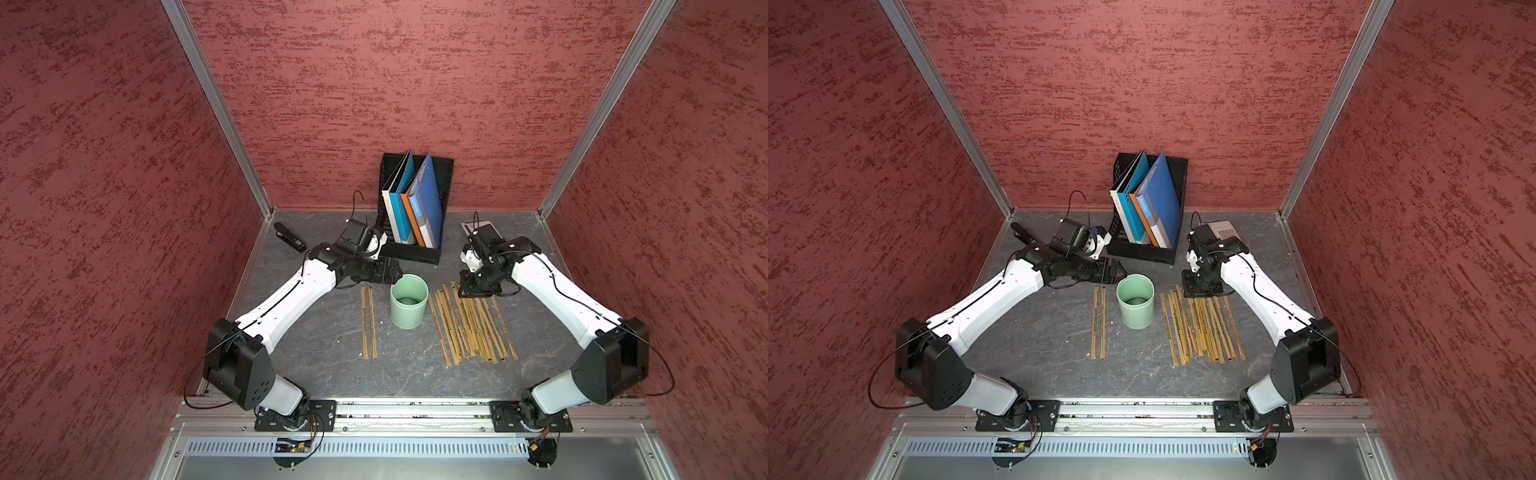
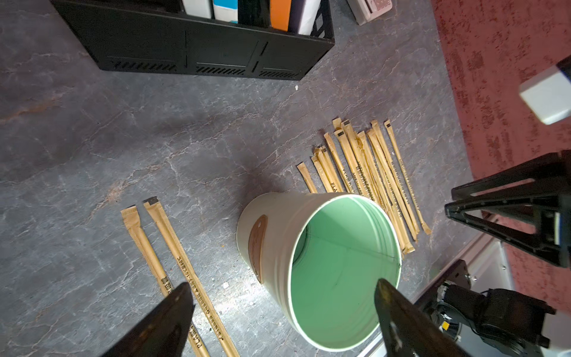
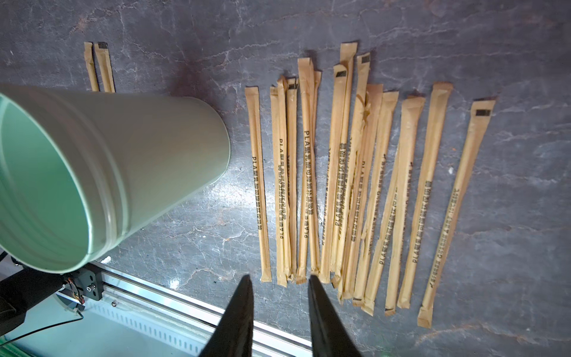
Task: Take the straws out of the storage container
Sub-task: Pick up the container from the center of the board.
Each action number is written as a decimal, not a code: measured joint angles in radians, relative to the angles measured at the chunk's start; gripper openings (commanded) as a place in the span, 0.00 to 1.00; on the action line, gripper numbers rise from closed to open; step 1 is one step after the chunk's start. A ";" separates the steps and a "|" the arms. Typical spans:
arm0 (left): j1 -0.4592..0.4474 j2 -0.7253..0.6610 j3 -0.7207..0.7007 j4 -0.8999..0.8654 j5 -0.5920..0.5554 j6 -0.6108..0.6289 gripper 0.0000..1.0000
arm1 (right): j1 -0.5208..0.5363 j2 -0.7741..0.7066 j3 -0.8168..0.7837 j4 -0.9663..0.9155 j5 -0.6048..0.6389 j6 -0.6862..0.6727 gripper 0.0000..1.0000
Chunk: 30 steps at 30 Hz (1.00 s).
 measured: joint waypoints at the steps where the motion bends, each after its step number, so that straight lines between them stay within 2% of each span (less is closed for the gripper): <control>1: -0.015 0.011 0.013 -0.020 -0.021 0.003 0.90 | 0.000 -0.008 -0.008 0.000 0.001 0.001 0.28; 7: -0.069 0.073 0.043 -0.119 -0.129 0.010 0.85 | 0.000 -0.034 -0.037 0.000 0.008 0.005 0.29; 13: -0.085 0.126 0.045 -0.154 -0.168 0.006 0.72 | 0.000 -0.049 -0.050 0.001 0.010 0.008 0.29; 23: -0.103 0.185 0.097 -0.161 -0.176 0.001 0.38 | 0.000 -0.081 -0.063 0.004 0.017 0.008 0.29; 30: -0.118 0.217 0.127 -0.159 -0.183 -0.008 0.08 | 0.000 -0.082 -0.067 0.004 0.022 0.008 0.29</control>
